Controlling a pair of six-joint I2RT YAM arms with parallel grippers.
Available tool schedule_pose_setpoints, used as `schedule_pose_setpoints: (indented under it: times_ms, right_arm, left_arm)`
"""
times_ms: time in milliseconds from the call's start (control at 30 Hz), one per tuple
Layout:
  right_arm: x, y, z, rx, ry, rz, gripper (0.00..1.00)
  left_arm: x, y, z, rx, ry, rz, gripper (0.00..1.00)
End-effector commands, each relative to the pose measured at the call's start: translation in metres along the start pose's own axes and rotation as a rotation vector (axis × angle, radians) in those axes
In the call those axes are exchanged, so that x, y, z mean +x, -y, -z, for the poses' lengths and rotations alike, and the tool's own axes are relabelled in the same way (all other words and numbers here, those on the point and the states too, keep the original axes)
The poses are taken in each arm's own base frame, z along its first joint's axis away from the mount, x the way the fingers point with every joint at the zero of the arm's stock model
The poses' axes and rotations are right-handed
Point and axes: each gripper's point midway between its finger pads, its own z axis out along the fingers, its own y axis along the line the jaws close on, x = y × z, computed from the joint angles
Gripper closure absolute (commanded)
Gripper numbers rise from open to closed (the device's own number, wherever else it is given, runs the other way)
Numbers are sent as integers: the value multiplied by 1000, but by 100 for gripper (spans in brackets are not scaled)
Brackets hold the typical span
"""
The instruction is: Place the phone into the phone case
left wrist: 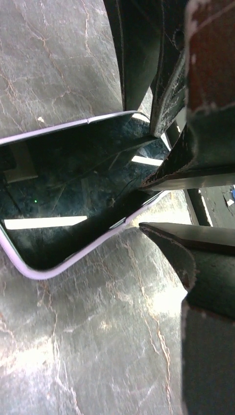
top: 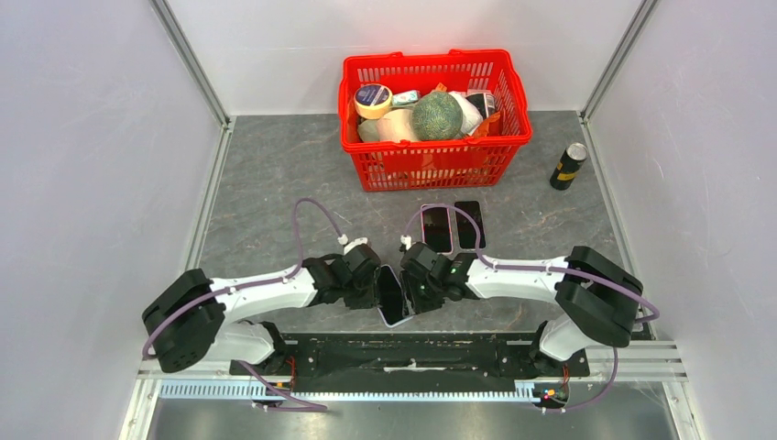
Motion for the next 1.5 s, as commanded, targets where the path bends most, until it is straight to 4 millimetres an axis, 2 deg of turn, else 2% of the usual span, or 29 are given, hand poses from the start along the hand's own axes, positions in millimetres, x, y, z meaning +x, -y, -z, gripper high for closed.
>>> schedule_pose_setpoints:
  times_ms: [0, 500, 633, 767, 1000, 1233, 1367, 1467]
  right_arm:
    - [3, 3, -5, 56, -3, 27, 59]
    - [32, 5, -35, 213, -39, 77, 80]
    - [33, 4, -36, 210, -28, 67, 85]
    - [21, -1, -23, 182, 35, 50, 83]
    - [0, -8, 0, 60, 116, -19, 81]
    - [-3, -15, 6, -5, 130, -44, 76]
    - [-2, -14, 2, -18, 121, -50, 76]
    - [1, -12, -4, -15, 104, -56, 75]
  left_arm:
    - [-5, 8, -3, -16, 24, -36, 64]
    - [7, 1, -27, -160, 16, -108, 70]
    - [9, -3, -31, -188, 16, -109, 73]
    - [4, -5, -28, -200, 46, -87, 75]
    - [-10, 5, -12, -167, 107, -67, 81]
    - [-10, 9, -14, -177, 89, -100, 88]
    - [-2, -2, -24, -223, 54, -118, 97]
    - [7, -8, -32, -259, 34, -146, 98]
